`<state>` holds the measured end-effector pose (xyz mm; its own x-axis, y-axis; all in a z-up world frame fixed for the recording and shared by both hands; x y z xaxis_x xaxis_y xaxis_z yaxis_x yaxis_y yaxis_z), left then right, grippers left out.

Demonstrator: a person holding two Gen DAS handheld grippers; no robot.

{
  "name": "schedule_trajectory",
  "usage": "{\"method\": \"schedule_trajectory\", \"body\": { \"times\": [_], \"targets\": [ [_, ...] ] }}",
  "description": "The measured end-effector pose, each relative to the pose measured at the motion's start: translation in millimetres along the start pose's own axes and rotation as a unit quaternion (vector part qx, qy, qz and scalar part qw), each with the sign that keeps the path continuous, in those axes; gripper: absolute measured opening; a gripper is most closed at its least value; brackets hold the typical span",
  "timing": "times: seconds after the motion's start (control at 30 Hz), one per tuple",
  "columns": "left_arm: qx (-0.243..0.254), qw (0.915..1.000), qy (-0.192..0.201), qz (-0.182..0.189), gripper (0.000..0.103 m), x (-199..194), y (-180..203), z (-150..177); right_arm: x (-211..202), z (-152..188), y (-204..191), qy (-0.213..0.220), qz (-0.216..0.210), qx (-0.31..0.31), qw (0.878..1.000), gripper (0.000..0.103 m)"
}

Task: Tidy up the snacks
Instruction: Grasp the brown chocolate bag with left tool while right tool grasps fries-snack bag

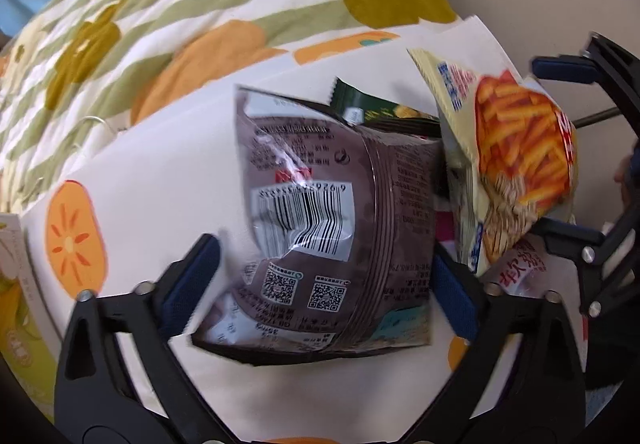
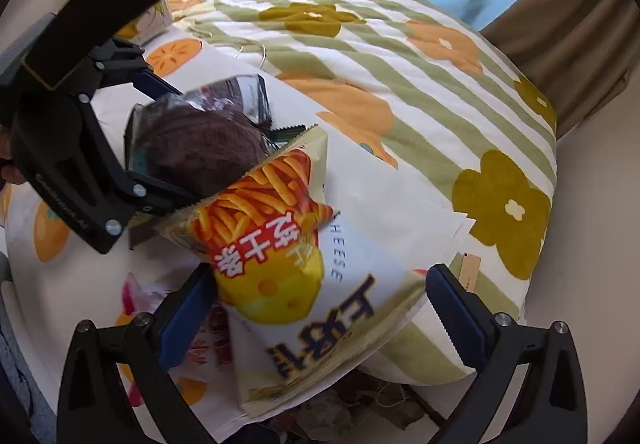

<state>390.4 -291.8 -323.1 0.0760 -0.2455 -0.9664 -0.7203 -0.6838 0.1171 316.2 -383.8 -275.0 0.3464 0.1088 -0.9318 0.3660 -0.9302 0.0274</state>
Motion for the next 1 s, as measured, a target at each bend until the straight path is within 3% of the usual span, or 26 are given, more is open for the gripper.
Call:
{"method": "schedule_trajectory", "body": {
  "times": [0.17, 0.2, 0.23, 0.4, 0.5, 0.6, 0.83, 1.0],
  "targets": [
    [-0.003, 1.0000, 0.006, 0.004, 0.082, -2.3, -1.2, 1.9, 9.6, -3.1, -0.2, -0.009, -0.011, -0.007, 1.000, 0.103],
    [-0.007, 0.9999, 0.007, 0.005, 0.078, -3.8, -2.4, 2.7, 11.3, -3.6, -0.6, -0.009, -0.011, -0.011, 1.000, 0.103],
    [-0.009, 0.9999, 0.009, 0.011, 0.067, -6.2, -3.0, 3.8, 11.8, -3.5, -1.5, -0.010, -0.013, -0.012, 1.000, 0.103],
    [-0.011, 0.9997, 0.015, -0.017, 0.062, -17.4, -6.1, 8.8, 15.3, -3.3, -1.3, -0.015, -0.026, -0.015, 0.999, 0.098],
    [-0.030, 0.9994, 0.019, -0.006, 0.060, -22.2, -10.9, 14.8, 17.7, -2.9, -1.1, -0.021, -0.031, -0.012, 0.999, 0.089],
    [-0.048, 0.9986, 0.021, -0.006, 0.060, -25.6, -14.8, 22.6, 17.9, -2.8, -3.8, -0.018, -0.029, -0.015, 0.999, 0.087],
    [-0.088, 0.9949, 0.048, -0.009, 0.059, -46.4, -21.2, 37.8, 7.5, -2.3, -1.3, -0.013, -0.034, 0.002, 0.999, 0.061],
    [-0.102, 0.9918, 0.076, -0.014, 0.059, -74.6, -22.6, 48.8, -9.3, -3.9, -2.3, -0.001, -0.025, 0.017, 1.000, 0.059]
  ]
}}
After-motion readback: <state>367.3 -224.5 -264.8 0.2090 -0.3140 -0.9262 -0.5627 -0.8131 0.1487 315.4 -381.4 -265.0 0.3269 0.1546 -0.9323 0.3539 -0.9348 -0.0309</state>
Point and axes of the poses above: each gripper's, at about its wrist camera, not at the fingertips, and x roughly the way its jaws point, y to its right, z to its underside, the point moved 2 cm from there along x, roughly the way its jaws point, and after that the axes turned 12 degrees about x, right-handed, at the moved point
